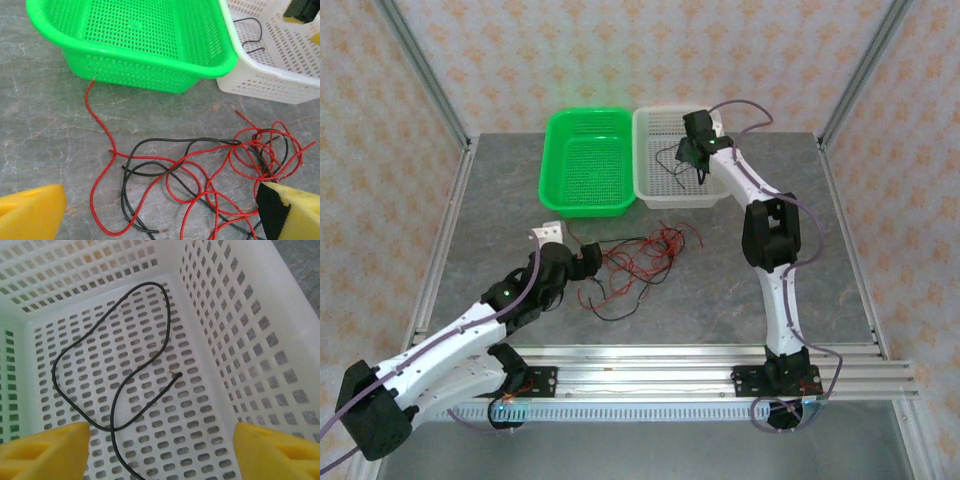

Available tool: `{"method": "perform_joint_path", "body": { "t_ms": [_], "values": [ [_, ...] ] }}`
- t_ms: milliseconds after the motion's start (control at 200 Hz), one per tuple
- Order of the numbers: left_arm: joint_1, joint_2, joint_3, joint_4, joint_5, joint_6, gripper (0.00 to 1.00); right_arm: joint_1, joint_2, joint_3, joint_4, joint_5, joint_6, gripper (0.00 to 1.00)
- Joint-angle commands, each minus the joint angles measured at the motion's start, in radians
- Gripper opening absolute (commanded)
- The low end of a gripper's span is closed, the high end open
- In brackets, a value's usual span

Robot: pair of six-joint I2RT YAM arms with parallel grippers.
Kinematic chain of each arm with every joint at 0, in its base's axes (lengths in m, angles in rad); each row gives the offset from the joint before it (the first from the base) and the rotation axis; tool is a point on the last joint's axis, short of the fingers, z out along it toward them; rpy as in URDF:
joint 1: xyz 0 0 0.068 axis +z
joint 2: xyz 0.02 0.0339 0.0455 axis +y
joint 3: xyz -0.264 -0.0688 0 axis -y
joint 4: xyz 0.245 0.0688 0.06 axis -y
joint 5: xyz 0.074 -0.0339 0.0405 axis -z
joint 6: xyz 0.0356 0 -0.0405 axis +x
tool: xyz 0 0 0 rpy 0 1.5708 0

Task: Untangle the cables

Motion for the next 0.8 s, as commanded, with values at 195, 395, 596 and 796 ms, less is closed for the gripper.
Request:
{"method": "perform_joint_path", "body": {
  "t_ms": [195,395,596,796],
  "values": [
    [0.007,0.063,0.057,-0.099,-0.024,-0.087,0.97,0.048,-0.241,0.014,-0.152,0.013,-0.014,1.00],
    [0.007,0.085,0.064,-0.114,-0.003,-0.109,0.95,0.093,-0.425,-0.074,-0.181,0.027,-0.032,1.00],
    [0.008,0.106,0.081,-0.169,0.032,-0.152,0.91,0.131,-0.675,-0.279,-0.132,0.027,-0.038,0.96],
    [0.007,0.144,0.097,-0.259,0.084,-0.206,0.87,0.154,-0.889,-0.512,-0.092,-0.010,-0.037,0.90]
  ]
}}
